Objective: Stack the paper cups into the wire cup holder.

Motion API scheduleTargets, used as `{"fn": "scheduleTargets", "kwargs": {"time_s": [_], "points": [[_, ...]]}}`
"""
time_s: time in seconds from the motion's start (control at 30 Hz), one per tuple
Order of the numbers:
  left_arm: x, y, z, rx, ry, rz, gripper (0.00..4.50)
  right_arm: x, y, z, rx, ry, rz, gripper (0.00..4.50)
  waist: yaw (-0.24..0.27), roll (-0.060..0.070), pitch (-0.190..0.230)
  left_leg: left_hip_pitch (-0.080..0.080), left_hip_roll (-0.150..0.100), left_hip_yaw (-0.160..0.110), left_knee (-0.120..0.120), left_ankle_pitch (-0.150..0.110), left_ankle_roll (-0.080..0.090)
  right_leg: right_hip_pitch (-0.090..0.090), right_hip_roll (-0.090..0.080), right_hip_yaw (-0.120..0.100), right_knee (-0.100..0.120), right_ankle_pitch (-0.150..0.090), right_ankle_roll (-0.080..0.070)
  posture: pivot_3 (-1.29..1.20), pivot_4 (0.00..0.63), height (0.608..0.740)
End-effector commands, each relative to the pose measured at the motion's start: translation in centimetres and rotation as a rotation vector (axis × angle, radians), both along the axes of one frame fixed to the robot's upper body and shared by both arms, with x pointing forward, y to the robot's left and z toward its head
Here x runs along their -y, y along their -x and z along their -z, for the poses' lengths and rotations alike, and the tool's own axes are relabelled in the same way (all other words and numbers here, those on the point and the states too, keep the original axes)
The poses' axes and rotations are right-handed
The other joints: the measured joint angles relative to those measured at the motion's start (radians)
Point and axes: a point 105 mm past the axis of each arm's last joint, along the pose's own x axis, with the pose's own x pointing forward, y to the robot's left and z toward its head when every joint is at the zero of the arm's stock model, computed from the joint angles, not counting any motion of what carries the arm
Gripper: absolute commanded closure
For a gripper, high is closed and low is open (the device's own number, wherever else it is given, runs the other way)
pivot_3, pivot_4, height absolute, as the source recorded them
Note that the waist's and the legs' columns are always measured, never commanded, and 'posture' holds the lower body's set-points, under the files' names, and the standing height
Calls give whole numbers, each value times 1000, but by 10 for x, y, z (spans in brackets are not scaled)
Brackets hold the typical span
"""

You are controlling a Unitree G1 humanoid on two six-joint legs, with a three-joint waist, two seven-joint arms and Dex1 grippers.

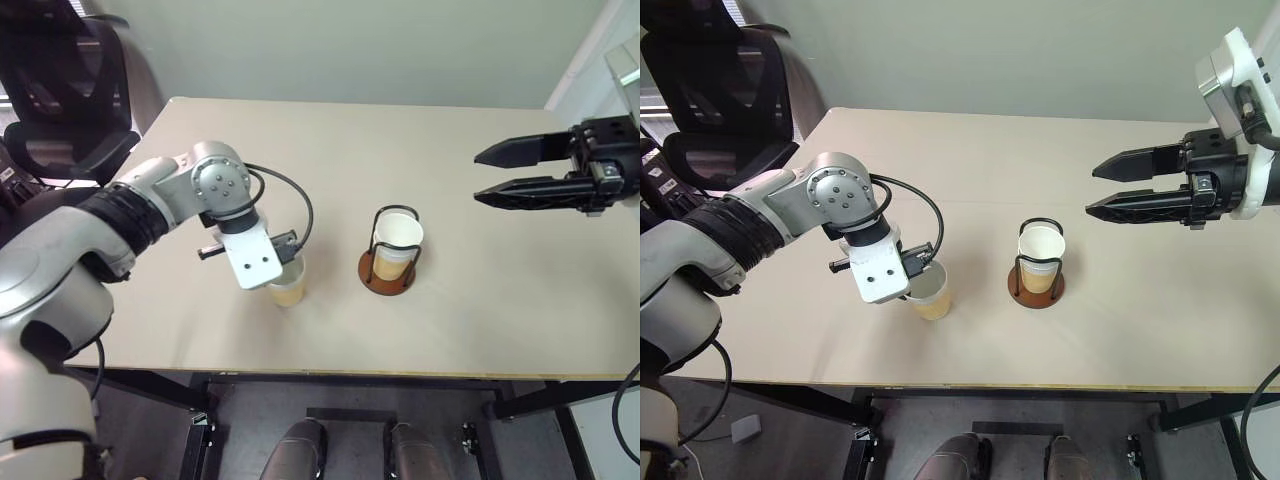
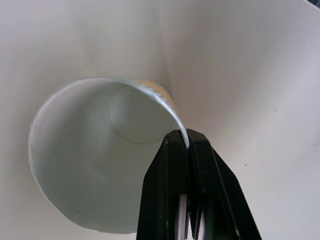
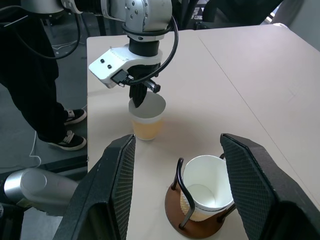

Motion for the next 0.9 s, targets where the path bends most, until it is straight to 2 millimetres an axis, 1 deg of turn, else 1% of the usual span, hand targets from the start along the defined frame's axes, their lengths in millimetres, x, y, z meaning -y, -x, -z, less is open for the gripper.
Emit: {"fn": "scheduleTargets", "kwargs": {"time_s": [0.03, 0.2, 0.4, 0.53, 0.7, 0.73, 0.8, 0.9], "points": [[7, -9, -32, 82, 45, -13, 4481, 2, 2, -5, 42, 19, 3, 1803, 2, 0, 0, 0, 0, 0, 0, 0, 0, 0, 0, 0, 0, 0, 0, 0, 150, 740], [13, -17, -49, 128, 86, -34, 4481, 5, 2, -6, 48, 30, 9, 1803, 0, 0, 0, 0, 0, 1, -1, 0, 0, 0, 1, 0, 0, 0, 0, 0, 150, 740], [26, -24, -77, 181, 155, -67, 4481, 11, -2, -7, 60, 44, 23, 1803, 1, 0, 0, -1, 0, 0, 0, 0, 0, 0, 0, 0, -1, 0, 1, 0, 150, 740], [32, -30, -96, 248, 149, -73, 4481, 14, -4, -7, 69, 63, 13, 1803, 2, 0, 0, -1, -1, 2, -1, -1, 0, 0, 0, 0, -2, 0, 1, 0, 150, 740], [43, -29, -112, 265, 199, -80, 4481, 22, -7, -4, 98, 85, -11, 1803, 1, 0, 0, -1, 0, 2, -1, -3, 1, -1, -1, 2, -2, -1, 2, 0, 150, 740], [46, -29, -117, 268, 214, -82, 4481, 25, -7, -3, 101, 89, -14, 1803, 1, 0, 0, 0, -1, 3, -1, -3, 0, -1, 1, 1, -2, -1, 2, 0, 150, 740], [50, -28, -123, 274, 235, -85, 4481, 29, -7, -1, 92, 95, -16, 1803, 3, 0, 1, -1, 1, 1, 0, -4, 0, -1, -1, 2, -2, -2, 2, 0, 150, 740], [59, -24, -136, 278, 280, -82, 4481, 34, -5, 0, 95, 109, -24, 1803, 4, 0, 1, -1, 1, 2, -1, -4, -1, -1, -1, 2, -2, -2, 2, 0, 150, 740]]}}
